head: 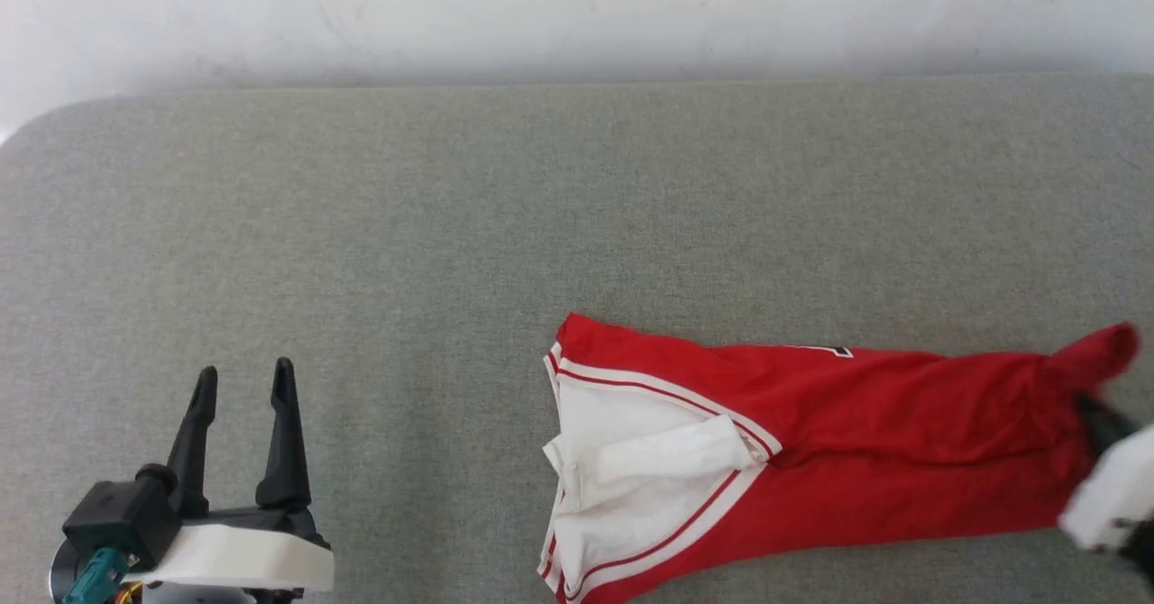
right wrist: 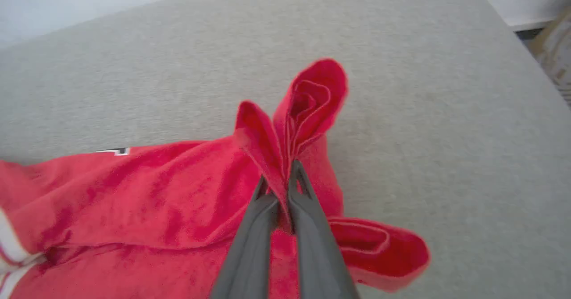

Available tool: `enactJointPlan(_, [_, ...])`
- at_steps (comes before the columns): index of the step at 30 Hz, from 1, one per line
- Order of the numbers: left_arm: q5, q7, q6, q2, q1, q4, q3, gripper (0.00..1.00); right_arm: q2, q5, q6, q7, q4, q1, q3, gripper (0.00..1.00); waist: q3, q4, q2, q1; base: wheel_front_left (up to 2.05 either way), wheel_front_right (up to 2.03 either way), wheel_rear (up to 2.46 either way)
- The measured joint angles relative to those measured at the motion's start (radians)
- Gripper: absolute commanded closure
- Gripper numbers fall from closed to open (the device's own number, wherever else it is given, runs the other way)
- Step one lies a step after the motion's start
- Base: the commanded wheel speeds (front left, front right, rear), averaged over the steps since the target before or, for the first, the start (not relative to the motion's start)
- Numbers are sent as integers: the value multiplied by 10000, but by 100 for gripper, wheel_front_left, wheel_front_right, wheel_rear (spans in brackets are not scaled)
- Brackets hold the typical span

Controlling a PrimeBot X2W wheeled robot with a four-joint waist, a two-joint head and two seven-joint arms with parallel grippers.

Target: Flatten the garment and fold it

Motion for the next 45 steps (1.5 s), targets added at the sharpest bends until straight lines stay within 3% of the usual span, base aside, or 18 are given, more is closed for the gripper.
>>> enactJointPlan(7, [-31, 50, -2, -81, 6, 40, -121, 0, 591, 1534, 0, 1122, -1649, 66, 3381, 100, -320, 81, 0, 0, 0, 0, 0])
enactJointPlan(16, [-127, 98, -98, -121, -24, 63, -272, 0, 648, 1906, 0, 1638, -2173, -857, 5710, 100, -250, 323, 0, 0, 0, 0, 0])
enactJointPlan(24, [-196, 82, -242, -332, -303, 318, -376, 0, 803, 1488, 0, 1662, -1083, -1865, 6924, 100, 92, 663, 1, 1, 0, 0, 0])
enactJointPlan(32, [-196, 65, -464, -548, -751, 767, -527, 0, 1081, 1080, 0, 1703, 903, -2652, 7601, 100, 315, 1064, 0, 1, 0, 0, 0])
enactJointPlan(33, [-196, 65, -493, -585, -759, 830, -548, 0, 1110, 1057, 0, 1764, 1231, -2686, 7599, 94, 320, 1107, 0, 1, 0, 0, 0])
enactJointPlan(34, [-196, 50, -539, -616, -769, 894, -568, 0, 1133, 1049, 0, 1831, 1526, -2715, 7591, 67, 322, 1144, 0, 1, 0, 0, 0])
enactJointPlan(35, [-196, 35, -552, -642, -786, 947, -587, 0, 1145, 1024, 0, 1839, 1776, -2745, 7593, 15, 321, 1178, 1, 1, 0, 0, 0])
enactJointPlan(36, [-198, 23, -571, -675, -821, 995, -598, 0, 1156, 955, 0, 1829, 2004, -2786, 7603, 0, 318, 1205, 0, 1, 0, 0, 0])
enactJointPlan(40, [-226, 6, -683, -729, -896, 1133, -608, 0, 1185, 880, 0, 1425, 2326, -3110, 7582, 0, 315, 1213, 1, 1, 0, 0, 0])
enactJointPlan(45, [-226, -6, -702, -717, -895, 1181, -546, 0, 1221, 1062, 0, 941, 1473, -3327, 6882, 0, 315, 1042, 0, 1, 0, 0, 0])
